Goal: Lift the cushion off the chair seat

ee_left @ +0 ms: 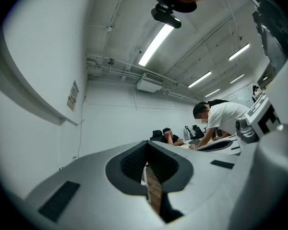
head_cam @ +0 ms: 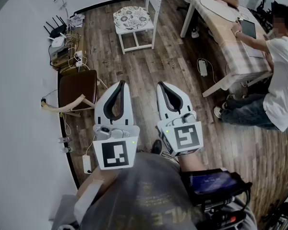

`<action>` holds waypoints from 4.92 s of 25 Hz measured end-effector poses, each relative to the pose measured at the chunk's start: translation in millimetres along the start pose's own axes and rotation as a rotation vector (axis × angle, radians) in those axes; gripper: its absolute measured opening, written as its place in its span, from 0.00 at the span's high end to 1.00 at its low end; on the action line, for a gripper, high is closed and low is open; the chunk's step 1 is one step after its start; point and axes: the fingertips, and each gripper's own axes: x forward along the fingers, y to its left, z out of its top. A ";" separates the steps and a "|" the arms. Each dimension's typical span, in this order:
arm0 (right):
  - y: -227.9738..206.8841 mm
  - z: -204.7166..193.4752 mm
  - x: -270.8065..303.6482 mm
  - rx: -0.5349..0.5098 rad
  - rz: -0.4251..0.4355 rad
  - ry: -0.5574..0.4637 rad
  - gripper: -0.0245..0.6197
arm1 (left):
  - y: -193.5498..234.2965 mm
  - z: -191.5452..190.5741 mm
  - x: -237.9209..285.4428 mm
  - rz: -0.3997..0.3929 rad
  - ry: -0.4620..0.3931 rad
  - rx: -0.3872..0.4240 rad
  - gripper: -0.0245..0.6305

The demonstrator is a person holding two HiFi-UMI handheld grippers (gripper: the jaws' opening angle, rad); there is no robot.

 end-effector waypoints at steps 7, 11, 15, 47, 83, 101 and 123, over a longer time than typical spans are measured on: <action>-14.6 -2.7 -10.8 -0.004 0.003 0.008 0.95 | -20.9 1.6 3.8 0.002 0.002 -0.006 0.95; -25.4 -7.0 -17.5 0.006 0.000 0.005 0.95 | -35.2 0.4 6.1 -0.001 0.008 0.005 0.95; -40.0 -12.2 -23.7 0.026 0.017 0.010 0.95 | -52.0 1.4 11.4 0.004 0.011 0.014 0.95; -90.4 -7.7 178.5 0.027 0.031 0.018 0.95 | 59.6 -40.9 181.8 0.018 -0.010 -0.056 0.95; -264.5 -10.5 398.0 0.076 0.053 0.024 0.95 | 98.7 -86.4 454.3 0.069 0.109 0.010 0.95; -322.0 -24.4 475.3 0.082 0.053 0.028 0.95 | 108.6 -108.7 538.4 0.082 0.116 0.011 0.95; -297.1 -41.9 691.1 0.024 0.083 0.137 0.95 | 271.1 -184.6 669.9 0.070 0.163 -0.133 0.95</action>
